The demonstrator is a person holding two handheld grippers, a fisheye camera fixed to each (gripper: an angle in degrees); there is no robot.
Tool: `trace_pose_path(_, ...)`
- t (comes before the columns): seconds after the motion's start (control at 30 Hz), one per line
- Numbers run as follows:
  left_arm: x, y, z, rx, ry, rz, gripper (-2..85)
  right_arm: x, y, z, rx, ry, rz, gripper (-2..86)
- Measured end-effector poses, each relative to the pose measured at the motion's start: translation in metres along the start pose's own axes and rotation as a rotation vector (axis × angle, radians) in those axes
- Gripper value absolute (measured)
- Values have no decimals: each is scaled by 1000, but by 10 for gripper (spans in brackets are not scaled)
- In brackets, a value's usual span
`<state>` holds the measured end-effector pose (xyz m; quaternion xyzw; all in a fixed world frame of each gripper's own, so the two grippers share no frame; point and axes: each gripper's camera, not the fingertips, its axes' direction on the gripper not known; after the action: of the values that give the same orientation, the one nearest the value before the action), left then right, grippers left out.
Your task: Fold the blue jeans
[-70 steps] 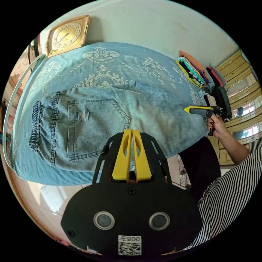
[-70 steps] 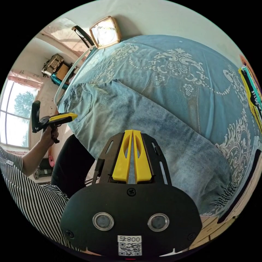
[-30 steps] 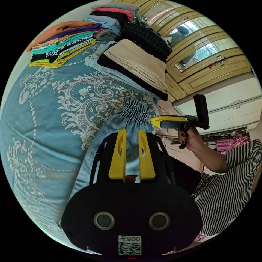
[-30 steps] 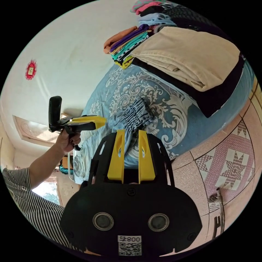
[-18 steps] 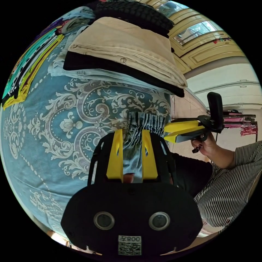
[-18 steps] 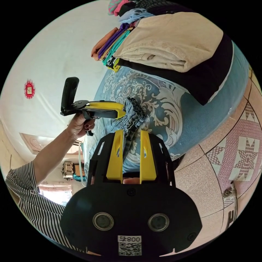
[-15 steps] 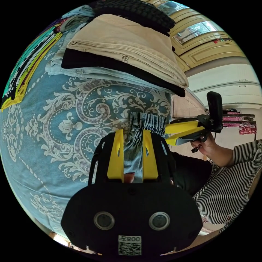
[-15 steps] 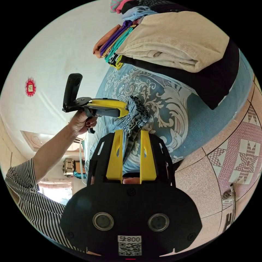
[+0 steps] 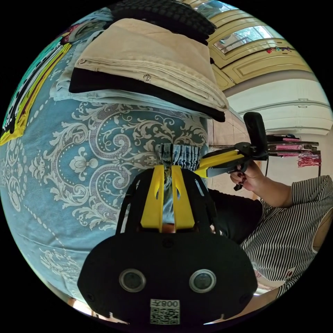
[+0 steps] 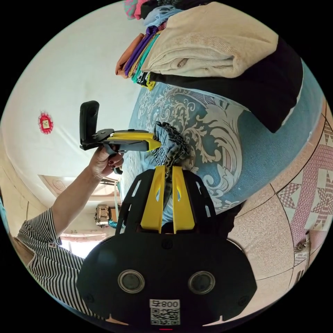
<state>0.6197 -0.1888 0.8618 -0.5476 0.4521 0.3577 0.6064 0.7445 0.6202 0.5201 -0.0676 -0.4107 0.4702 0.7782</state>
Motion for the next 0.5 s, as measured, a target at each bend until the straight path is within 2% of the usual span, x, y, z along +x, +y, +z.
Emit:
trace_pose_path(0.3,26,48,-48,73,-38,51,31,-60,34,5,32,33,-137,30)
trace_pose_path(0.5,48,121,-87,175,-87,78,30,-122,67,26,54,85,-280,30)
